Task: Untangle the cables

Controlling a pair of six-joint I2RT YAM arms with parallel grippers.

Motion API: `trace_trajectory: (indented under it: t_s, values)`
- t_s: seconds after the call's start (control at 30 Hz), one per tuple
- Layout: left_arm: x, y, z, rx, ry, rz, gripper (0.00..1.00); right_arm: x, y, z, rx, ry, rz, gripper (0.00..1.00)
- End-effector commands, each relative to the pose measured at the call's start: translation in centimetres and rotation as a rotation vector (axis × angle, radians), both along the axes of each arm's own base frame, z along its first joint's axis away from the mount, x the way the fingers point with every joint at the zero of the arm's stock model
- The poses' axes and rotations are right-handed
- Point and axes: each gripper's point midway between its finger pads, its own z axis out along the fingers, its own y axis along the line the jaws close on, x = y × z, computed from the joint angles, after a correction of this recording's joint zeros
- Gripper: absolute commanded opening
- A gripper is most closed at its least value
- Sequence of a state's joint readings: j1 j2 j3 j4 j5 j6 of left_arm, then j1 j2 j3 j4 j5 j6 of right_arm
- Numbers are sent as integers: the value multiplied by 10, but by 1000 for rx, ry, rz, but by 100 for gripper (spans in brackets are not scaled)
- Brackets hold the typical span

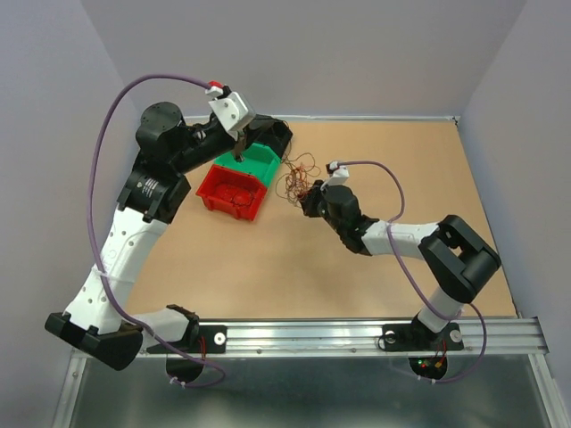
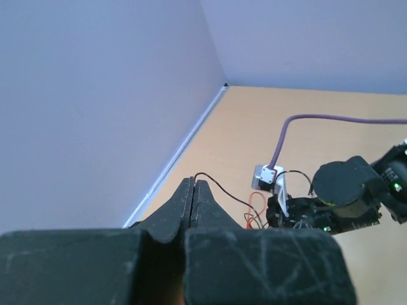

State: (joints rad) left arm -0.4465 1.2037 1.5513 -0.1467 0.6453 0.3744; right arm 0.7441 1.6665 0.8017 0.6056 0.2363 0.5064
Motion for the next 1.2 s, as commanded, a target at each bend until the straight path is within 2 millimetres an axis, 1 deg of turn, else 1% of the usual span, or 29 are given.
trace_trajectory:
  t_s: [0.0,0.03,0.07,0.1,0.13,0.17,0.23,0.27,0.3,0.33,0.37,0.4,0.43,0.47,0.5,0.53,0.57,0.6,0.63,0.67,0.7,0.73,0.8,0.83,0.9,1.0,1.03,1.1,1.17]
  values:
    - [-9,41,84,-263,-174,205,0,30,-69,-32,39,147,-298,0]
    - [-7,48,87,-291,-177,242,0,39,-92,-42,77,202,-364,1]
    - [-8,53,92,-315,-201,255,0,41,-101,-47,94,227,-391,0]
    - [-11,56,87,-323,-201,264,0,41,-110,-53,107,251,-418,1]
    - [-11,58,87,-333,-206,275,0,41,-118,-54,113,261,-447,0]
    - [-9,60,80,-338,-205,285,0,42,-122,-48,125,252,-466,0]
    - [-15,64,78,-353,-217,290,0,41,-126,-43,126,242,-480,1]
    - [-13,62,68,-347,-217,290,0,40,-126,-40,125,236,-478,2]
    - [-14,63,65,-345,-221,289,0,40,-127,-38,123,229,-476,5]
    - [-20,65,64,-346,-234,284,0,40,-127,-30,114,211,-460,9]
    - [-21,65,59,-338,-240,279,0,39,-126,-27,110,205,-447,18]
    - [-20,62,48,-318,-239,270,0,38,-125,-22,108,194,-435,24]
    - [-27,59,45,-305,-251,239,0,37,-123,-13,104,174,-406,37]
    - [-29,56,39,-289,-254,219,0,36,-122,-7,104,161,-390,42]
    - [-28,51,25,-261,-252,201,0,34,-122,-3,102,151,-380,47]
    - [-33,46,19,-243,-258,157,0,32,-121,13,118,107,-358,57]
    - [-35,42,16,-241,-268,133,0,30,-120,21,120,79,-337,67]
    - [-35,39,9,-233,-259,115,0,22,-122,17,113,69,-314,69]
    - [-33,33,-5,-223,-225,92,0,19,-115,38,156,-4,-261,71]
    - [-35,26,-13,-209,-208,47,0,13,-114,48,167,-53,-232,74]
    - [-31,20,-24,-192,-178,21,0,0,-118,55,185,-94,-212,78]
    - [-35,13,-31,-181,-157,-25,0,-4,-115,71,211,-158,-176,80]
    - [-33,8,-43,-165,-131,-46,0,-11,-114,86,224,-204,-144,81]
    - [-29,7,-48,-158,-120,-42,0,-13,-110,92,231,-214,-116,81]
    - [-23,8,-56,-155,-116,-18,0,-13,-106,92,230,-211,-96,81]
    - [-13,12,-58,-162,-125,31,0,-12,-104,87,233,-195,-94,81]
    - [-5,13,-65,-158,-110,58,0,-10,-102,83,231,-183,-91,81]
    - [2,14,-71,-149,-109,87,0,-9,-99,80,231,-172,-81,81]
    - [18,19,-82,-137,-87,155,0,-8,-95,74,234,-153,-71,81]
